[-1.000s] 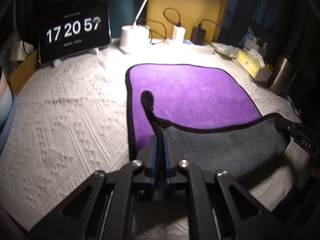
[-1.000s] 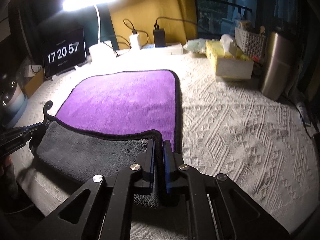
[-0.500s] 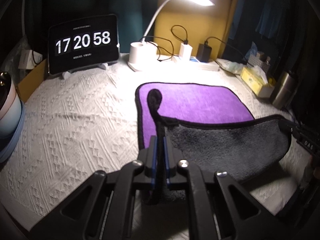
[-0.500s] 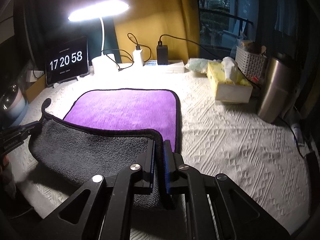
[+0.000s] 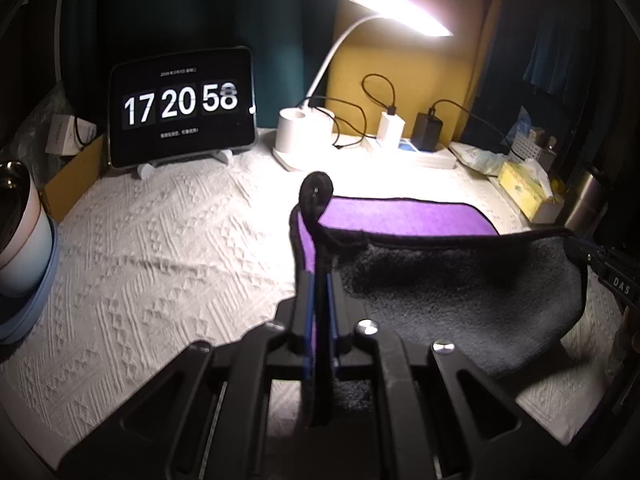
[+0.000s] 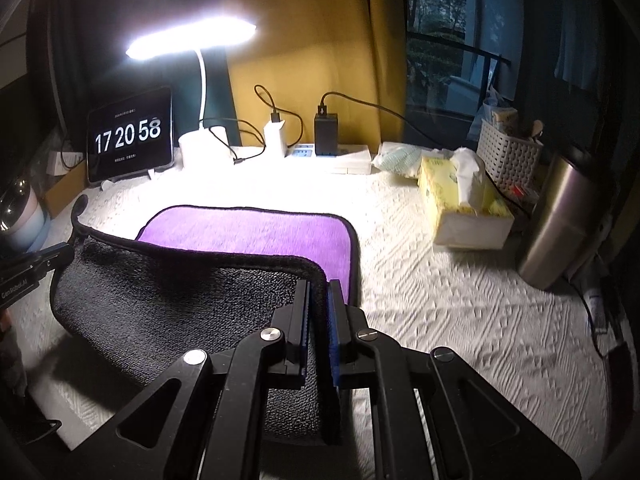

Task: Fold towel

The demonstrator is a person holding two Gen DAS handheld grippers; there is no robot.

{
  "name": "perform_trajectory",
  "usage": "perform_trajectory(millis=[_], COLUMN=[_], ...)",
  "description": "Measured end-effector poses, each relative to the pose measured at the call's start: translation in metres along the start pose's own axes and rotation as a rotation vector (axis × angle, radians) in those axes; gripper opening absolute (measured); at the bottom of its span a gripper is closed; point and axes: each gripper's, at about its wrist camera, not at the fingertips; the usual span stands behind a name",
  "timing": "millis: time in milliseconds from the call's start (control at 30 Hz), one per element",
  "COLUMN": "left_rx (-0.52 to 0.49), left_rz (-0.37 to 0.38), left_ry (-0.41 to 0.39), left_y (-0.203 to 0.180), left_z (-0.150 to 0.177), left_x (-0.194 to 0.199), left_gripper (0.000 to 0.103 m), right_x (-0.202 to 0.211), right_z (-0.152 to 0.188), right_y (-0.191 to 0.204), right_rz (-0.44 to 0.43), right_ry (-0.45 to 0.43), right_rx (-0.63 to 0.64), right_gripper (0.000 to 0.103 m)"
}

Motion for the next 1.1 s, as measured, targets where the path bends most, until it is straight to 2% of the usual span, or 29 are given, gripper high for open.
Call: perform_trajectory(millis=[667, 1100], left_rx=[-0.025, -0.038], left_rz=[-0.022, -0.023], left_ry=[-0.055, -0.057], left_y=[0.003, 0.001], left_z=[-0.025, -0.042], left_x=[-0.023, -0.047], left_gripper=[0.006, 0.006], right_x=[-0.025, -0.050], right_z=[-0.031, -0.044], right_y=[-0.004, -0.014], right_rz=[0.026, 0.036], right_ry=[-0.041, -0.037], right_rx=[0.017, 0.013], right_gripper=[0.009, 0.009])
Point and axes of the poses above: each gripper's, at about its wrist camera, not at the fingertips, and x roughly against the way its jaws point, y to its left, z to its underside, and after that the axes turned 1 degree about -y, right-handed
